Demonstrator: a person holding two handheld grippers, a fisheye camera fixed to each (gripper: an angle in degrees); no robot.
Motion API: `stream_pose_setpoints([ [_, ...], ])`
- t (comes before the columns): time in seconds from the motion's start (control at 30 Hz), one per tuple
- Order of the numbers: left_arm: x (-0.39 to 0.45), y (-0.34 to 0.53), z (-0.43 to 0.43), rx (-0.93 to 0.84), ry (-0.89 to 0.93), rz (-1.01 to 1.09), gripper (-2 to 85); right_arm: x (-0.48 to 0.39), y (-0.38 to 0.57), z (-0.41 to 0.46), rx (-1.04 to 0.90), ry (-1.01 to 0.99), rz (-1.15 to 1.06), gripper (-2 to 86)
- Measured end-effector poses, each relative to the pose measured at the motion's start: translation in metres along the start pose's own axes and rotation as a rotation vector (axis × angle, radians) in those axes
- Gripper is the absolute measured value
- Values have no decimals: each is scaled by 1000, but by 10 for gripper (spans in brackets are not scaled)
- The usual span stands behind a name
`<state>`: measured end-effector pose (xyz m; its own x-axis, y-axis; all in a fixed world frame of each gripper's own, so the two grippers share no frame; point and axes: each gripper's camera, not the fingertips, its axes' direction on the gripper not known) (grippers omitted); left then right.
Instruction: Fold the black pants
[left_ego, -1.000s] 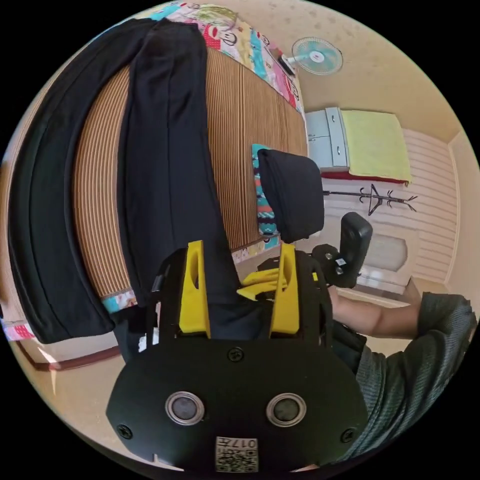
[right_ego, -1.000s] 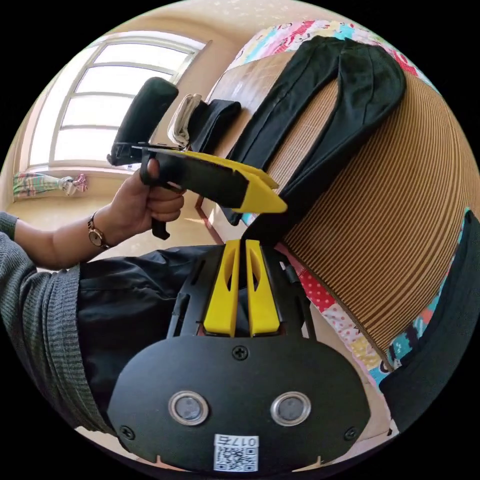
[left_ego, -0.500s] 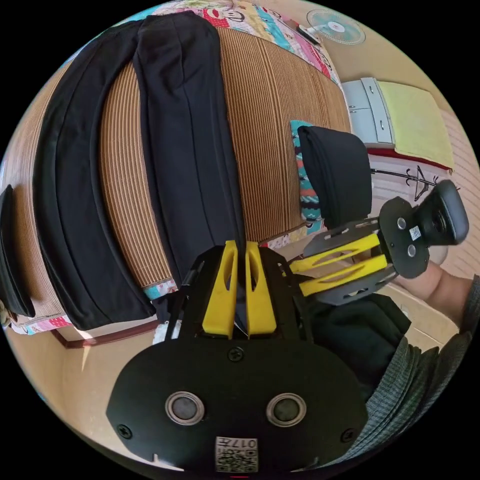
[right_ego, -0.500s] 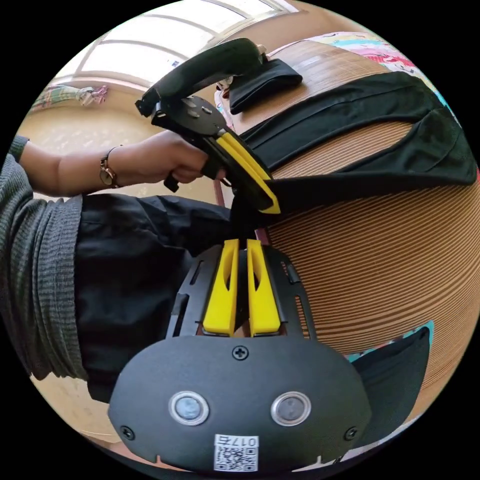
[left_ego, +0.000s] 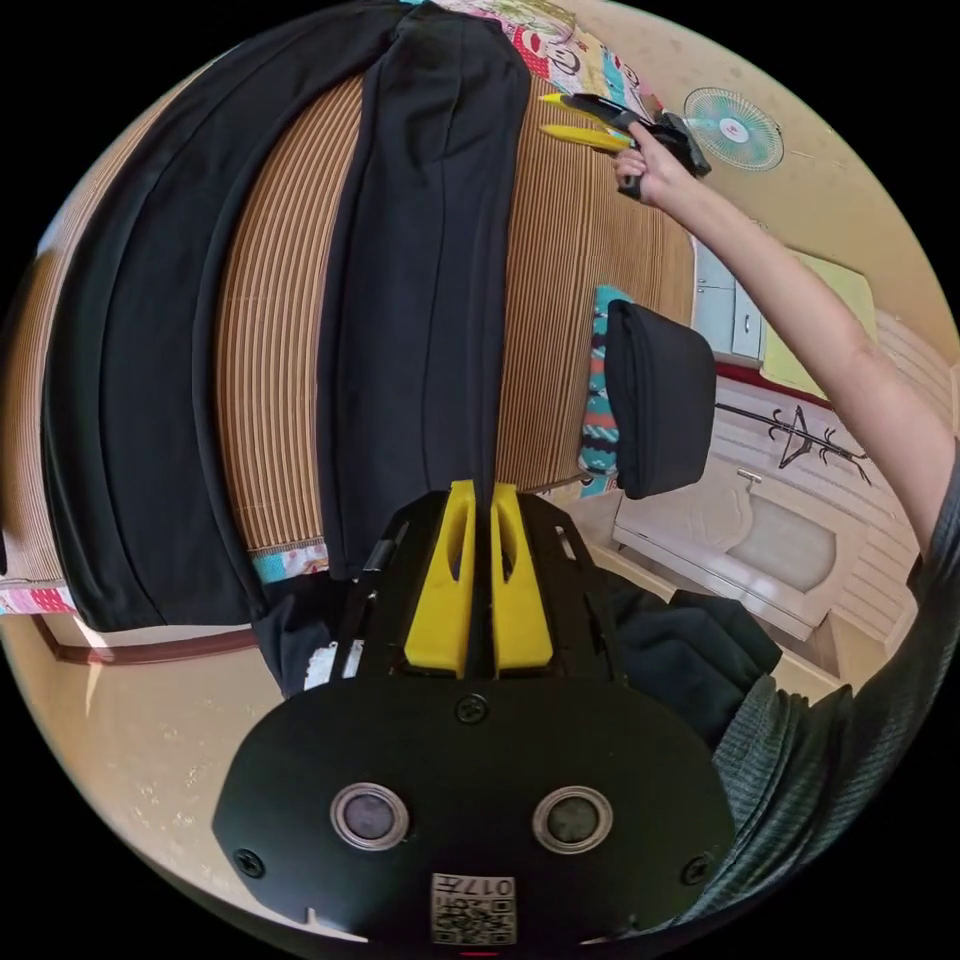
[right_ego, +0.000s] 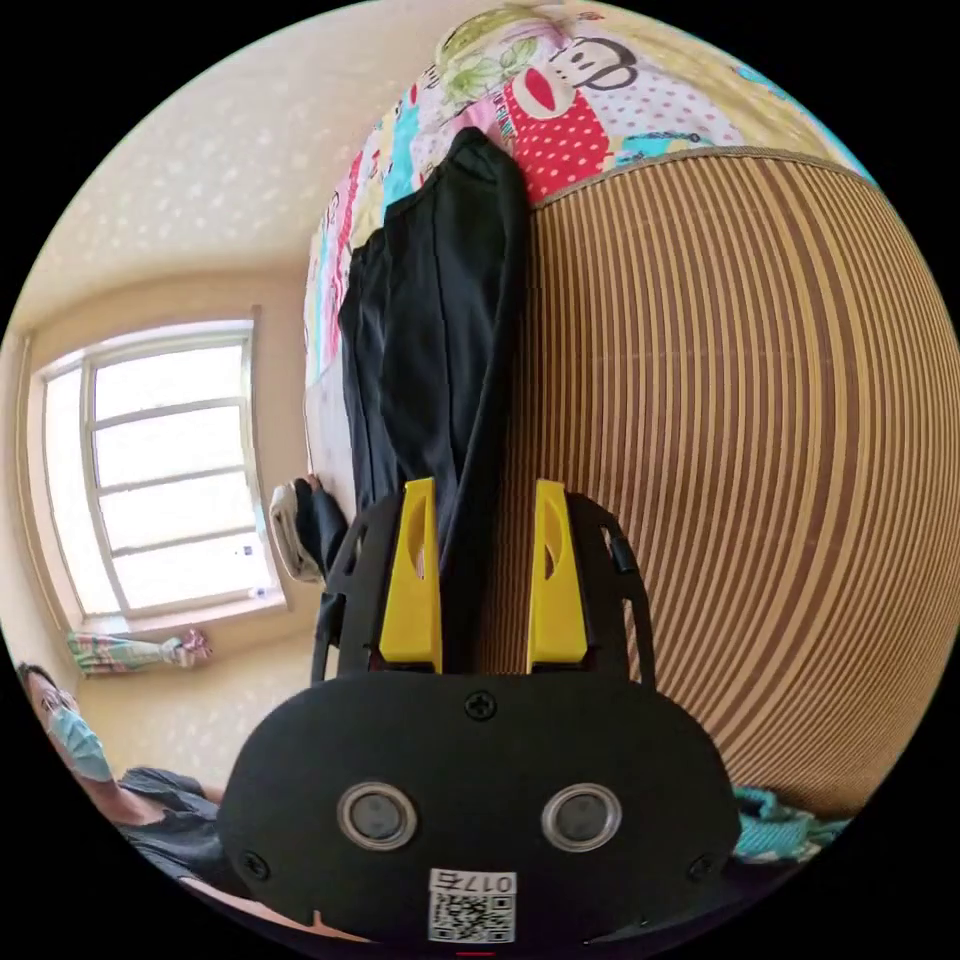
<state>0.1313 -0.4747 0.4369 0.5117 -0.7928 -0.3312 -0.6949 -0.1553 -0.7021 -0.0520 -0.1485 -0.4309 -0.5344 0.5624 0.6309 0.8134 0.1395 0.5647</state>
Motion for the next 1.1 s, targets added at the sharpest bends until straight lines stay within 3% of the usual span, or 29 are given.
stream_pose_setpoints([
  [0.2, -22, 12, -13, 47, 57, 0, 1, -14, -42, 23, 202, 18, 98, 105],
  [0.37, -57, 28, -31, 135, 193, -16, -1, -92, -58, 43, 215, 304, -32, 38],
  [0.43, -72, 41, -38, 189, 231, -15, -2, -176, -43, 63, 284, 562, -284, 30],
  [0.53, -101, 67, -54, 265, 258, -95, -3, -276, -23, 115, 280, 722, -564, 26],
  [0.63, -125, 96, -76, 332, 221, -147, -4, -344, -23, 169, 243, 684, -685, 24],
  [0.77, -169, 123, -106, 419, 148, -212, -3, -375, -43, 234, 209, 592, -627, 25],
  [0.93, -235, 126, -131, 421, 20, -287, 1, -341, -47, 290, 175, 346, -416, 30],
  [1.1, -283, 119, -134, 330, 19, -284, 3, -283, 36, 312, 33, 312, -389, 47],
])
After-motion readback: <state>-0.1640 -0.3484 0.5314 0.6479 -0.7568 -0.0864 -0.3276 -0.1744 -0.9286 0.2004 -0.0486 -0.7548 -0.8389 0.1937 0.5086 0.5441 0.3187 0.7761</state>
